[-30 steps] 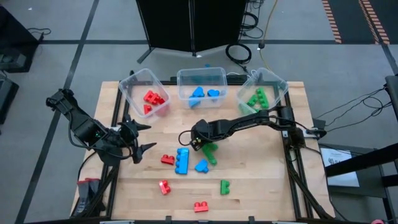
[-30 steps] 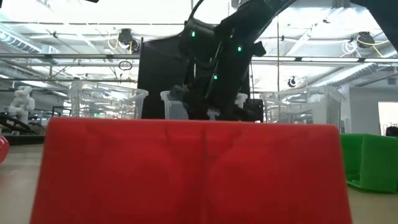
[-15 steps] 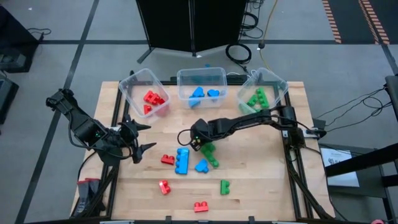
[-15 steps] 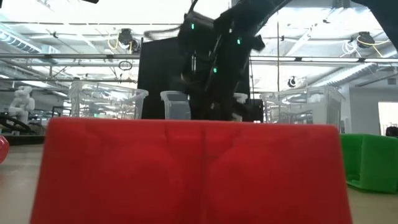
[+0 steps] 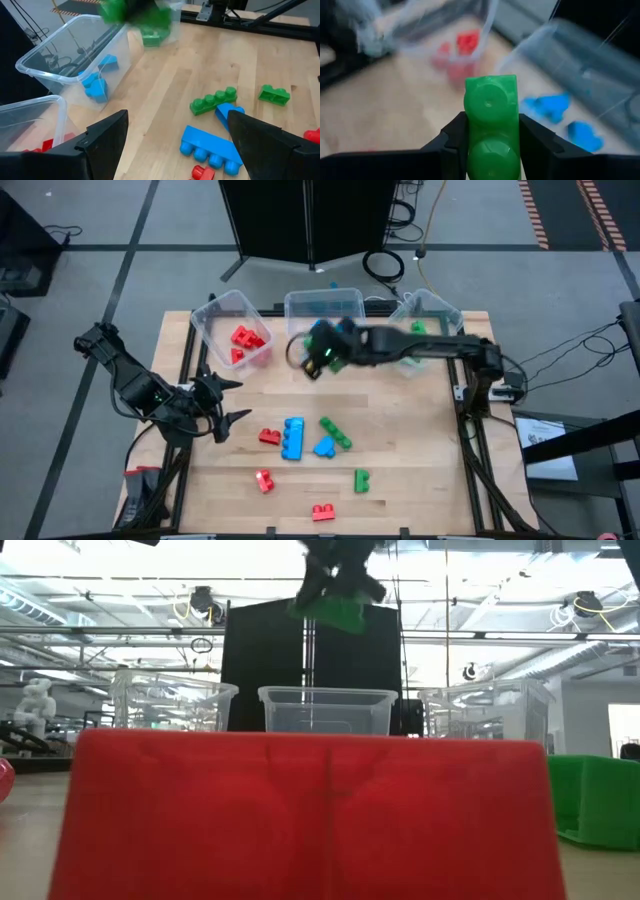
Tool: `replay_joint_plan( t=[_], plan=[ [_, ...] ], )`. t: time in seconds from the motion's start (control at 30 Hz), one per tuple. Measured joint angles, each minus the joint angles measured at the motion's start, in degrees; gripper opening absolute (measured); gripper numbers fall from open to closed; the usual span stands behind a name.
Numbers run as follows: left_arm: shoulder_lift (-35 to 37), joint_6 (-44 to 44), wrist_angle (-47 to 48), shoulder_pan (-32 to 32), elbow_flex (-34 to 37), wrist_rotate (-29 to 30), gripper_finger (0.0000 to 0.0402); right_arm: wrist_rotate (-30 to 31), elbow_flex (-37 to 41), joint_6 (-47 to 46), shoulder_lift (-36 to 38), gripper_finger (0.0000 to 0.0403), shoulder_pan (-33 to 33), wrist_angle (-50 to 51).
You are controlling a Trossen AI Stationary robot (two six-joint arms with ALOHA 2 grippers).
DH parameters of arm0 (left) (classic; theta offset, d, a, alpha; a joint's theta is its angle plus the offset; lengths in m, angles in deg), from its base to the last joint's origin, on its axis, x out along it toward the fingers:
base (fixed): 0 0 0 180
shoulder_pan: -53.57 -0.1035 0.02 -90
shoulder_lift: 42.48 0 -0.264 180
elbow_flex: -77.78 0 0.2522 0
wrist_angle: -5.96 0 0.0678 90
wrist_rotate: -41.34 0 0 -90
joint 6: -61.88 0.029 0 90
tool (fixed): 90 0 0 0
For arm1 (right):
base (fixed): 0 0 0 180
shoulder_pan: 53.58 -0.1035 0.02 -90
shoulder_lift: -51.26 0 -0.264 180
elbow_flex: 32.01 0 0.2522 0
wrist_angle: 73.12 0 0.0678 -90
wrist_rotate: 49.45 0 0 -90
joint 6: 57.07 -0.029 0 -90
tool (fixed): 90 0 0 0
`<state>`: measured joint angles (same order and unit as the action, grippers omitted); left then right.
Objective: Sort blocks
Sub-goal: Put the green game piece into the right transparent bin
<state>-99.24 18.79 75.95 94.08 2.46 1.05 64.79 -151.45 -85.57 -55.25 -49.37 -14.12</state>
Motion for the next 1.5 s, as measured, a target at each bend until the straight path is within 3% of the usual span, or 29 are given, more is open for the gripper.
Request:
replay_joint_plan(
  t=[0.37, 0.63, 0.8, 1.0, 1.23, 1.5],
  plan=[
    [-0.23, -0.07, 0.27, 0.00, 0.00, 0.05, 0.0336, 11.56, -0.71, 3.30, 19.00, 0.0111, 11.63, 21.98],
    [-0.23, -0.07, 0.29, -0.02, 0.00, 0.42, 0.0336, 12.12, -0.24, 5.44, 24.85, 0.0111, 23.21, 30.73],
    [-0.23, -0.14, 0.27, 0.00, 0.01, 0.44, 0.0336, 8.07, 5.08, 7.10, 26.00, 0.0111, 30.80, 30.80],
    [-0.23, -1.61, 0.27, 0.00, 0.00, 0.44, 0.0336, -1.13, 17.04, 9.35, 26.17, 0.0111, 36.97, 23.05],
    [-0.23, -1.66, 0.04, 0.00, 0.00, 0.44, 0.0336, -8.08, 31.44, 8.58, 26.15, 0.0111, 40.24, 13.14],
    [-0.23, -1.67, -0.18, 0.00, 0.01, 0.44, 0.0336, -12.81, 42.00, 8.05, 26.15, 0.0111, 42.63, 5.75]
  ],
)
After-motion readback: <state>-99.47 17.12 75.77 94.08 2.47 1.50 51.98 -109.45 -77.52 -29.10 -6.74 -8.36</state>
